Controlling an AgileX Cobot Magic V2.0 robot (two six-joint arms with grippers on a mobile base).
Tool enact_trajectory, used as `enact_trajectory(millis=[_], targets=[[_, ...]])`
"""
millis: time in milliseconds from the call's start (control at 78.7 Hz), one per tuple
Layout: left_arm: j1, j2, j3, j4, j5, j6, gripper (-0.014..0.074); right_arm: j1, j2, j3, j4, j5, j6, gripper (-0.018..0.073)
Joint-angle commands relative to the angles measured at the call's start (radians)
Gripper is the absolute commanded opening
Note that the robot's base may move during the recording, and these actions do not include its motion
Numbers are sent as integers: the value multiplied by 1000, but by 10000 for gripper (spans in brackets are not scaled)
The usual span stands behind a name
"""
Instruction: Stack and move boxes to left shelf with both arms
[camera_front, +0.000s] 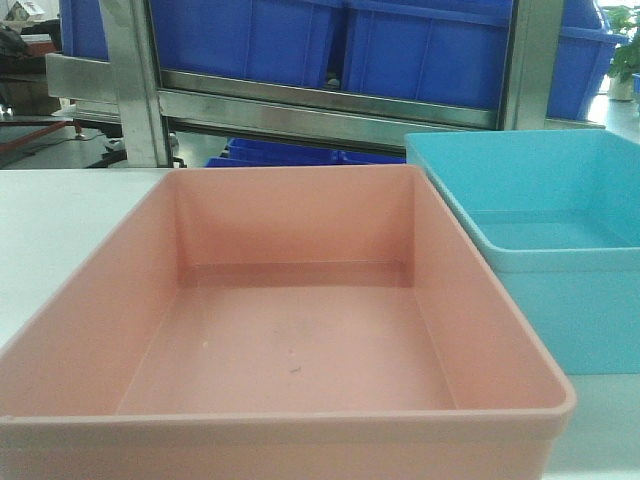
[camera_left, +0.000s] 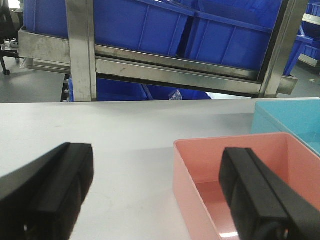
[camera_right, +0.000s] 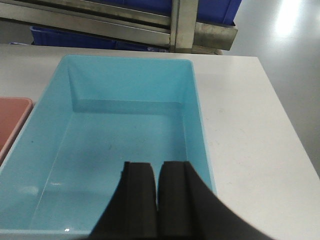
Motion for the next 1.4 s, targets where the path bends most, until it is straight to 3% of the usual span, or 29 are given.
enact_trajectory(millis=[0, 127, 369, 445, 572, 661, 851, 1258, 1385], targets=[[3, 2, -28, -9, -80, 0, 426, 2, 77, -80, -11, -46, 18, 50], [3, 2, -28, -9, -80, 0, 426, 2, 235, -200, -10, 75, 60, 50], [3, 2, -28, -9, -80, 0, 426, -5, 509, -468, -11, 376, 39, 66], [3, 2, -28, -9, -80, 0, 426, -37, 578, -538, -11, 408, -8, 157], [3, 2, -28, -9, -80, 0, 426, -97, 684, -642, -10, 489, -81, 400], [3, 2, -28, -9, -80, 0, 426, -131, 776, -716, -9, 568, -123, 470], [3, 2, -28, -9, -80, 0, 426, -176, 977, -896, 80, 665, -197, 468], [3, 2, -28, -9, -80, 0, 426, -190, 1312, -1160, 117, 749, -282, 465], [3, 2, -28, -9, -80, 0, 426, -191, 1360, -1193, 119, 756, -295, 377]])
